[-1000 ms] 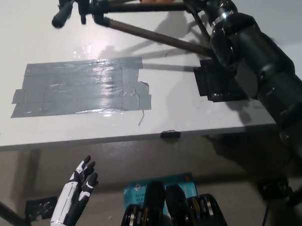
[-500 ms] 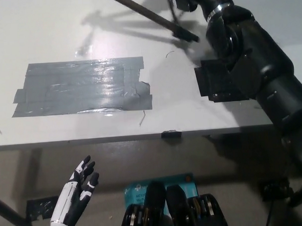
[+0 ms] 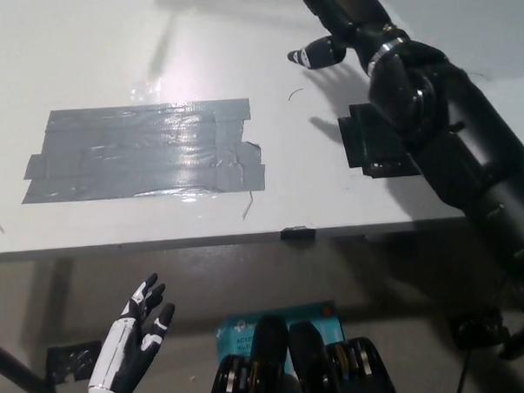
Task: A tripod is kept on the middle of the desk infront of the robot and the robot grabs one of its legs to pick it up and hands it to a person
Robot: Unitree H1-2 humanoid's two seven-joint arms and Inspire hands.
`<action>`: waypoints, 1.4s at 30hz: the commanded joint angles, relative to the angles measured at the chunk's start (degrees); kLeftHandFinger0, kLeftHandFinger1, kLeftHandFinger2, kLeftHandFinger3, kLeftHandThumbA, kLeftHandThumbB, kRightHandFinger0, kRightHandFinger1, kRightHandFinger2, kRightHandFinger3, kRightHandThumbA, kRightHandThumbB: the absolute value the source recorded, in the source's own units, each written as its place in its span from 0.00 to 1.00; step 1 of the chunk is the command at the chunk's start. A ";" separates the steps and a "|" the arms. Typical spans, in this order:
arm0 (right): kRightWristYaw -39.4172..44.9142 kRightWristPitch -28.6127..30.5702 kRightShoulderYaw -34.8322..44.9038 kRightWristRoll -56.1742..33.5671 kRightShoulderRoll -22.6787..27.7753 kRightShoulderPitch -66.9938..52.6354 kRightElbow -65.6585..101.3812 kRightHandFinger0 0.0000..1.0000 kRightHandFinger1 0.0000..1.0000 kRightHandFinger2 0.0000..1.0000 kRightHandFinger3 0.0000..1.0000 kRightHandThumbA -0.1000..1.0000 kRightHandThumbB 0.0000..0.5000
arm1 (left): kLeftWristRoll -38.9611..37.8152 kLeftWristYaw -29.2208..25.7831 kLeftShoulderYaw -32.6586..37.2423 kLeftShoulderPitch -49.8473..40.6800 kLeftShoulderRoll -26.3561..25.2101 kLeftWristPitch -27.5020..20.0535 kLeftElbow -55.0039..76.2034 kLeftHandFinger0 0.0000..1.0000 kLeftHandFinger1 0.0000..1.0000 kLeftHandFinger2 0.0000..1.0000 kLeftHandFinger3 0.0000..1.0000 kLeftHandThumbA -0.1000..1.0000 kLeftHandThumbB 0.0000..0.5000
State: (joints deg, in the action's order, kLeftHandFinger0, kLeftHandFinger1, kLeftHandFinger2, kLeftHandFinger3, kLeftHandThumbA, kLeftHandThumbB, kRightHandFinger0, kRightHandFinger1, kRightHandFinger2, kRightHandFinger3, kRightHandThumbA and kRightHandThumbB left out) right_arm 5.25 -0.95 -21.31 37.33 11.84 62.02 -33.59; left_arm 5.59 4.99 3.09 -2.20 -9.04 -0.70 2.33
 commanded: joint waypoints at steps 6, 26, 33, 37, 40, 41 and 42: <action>21.40 -25.98 18.46 -27.87 19.40 -14.84 74.02 1.00 1.00 1.00 1.00 1.00 0.72 | 0.48 -0.02 -0.57 2.42 -1.01 -1.10 2.23 0.86 1.00 1.00 1.00 0.86 0.04; -16.52 20.46 21.15 -26.19 -12.56 -58.65 47.43 0.89 0.93 1.00 1.00 0.91 0.01 | 2.43 -1.42 -0.78 2.33 -1.16 -2.99 1.49 1.00 1.00 1.00 1.00 1.00 0.31; -11.45 19.11 20.90 -26.00 -14.12 -60.64 33.74 0.98 1.00 1.00 1.00 0.84 0.00 | 1.96 -1.10 -0.77 -0.40 -1.12 -3.25 2.08 1.00 1.00 1.00 1.00 1.00 0.28; -9.34 17.63 21.76 -27.32 -14.64 -61.19 33.67 1.00 1.00 1.00 1.00 0.82 0.11 | 2.28 -0.93 -0.69 -0.29 -1.22 -2.21 2.32 1.00 1.00 1.00 1.00 1.00 0.26; -8.63 17.46 21.76 -26.98 -14.81 -61.85 33.70 1.00 1.00 1.00 1.00 0.83 0.10 | 2.31 -0.53 -0.55 -0.37 -1.47 -1.86 2.46 1.00 1.00 1.00 1.00 1.00 0.26; -8.30 17.52 21.70 -26.70 -14.58 -62.14 33.76 1.00 1.00 1.00 1.00 0.83 0.09 | 2.49 -0.61 -0.45 -0.48 -1.36 -1.80 2.45 1.00 1.00 1.00 1.00 1.00 0.25; -8.14 17.54 21.67 -26.63 -14.43 -62.42 33.86 1.00 1.00 1.00 1.00 0.83 0.08 | 2.55 -0.68 -0.37 -0.68 -1.21 -1.84 2.41 1.00 1.00 1.00 1.00 1.00 0.25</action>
State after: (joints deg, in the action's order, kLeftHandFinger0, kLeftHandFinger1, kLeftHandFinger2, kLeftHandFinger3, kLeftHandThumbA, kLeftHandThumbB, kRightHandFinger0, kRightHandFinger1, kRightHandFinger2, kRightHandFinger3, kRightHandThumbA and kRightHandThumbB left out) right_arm -0.60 9.29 -0.53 14.61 -2.32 -0.21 -0.39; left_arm 7.04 4.76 2.99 -2.60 -9.34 -0.72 2.42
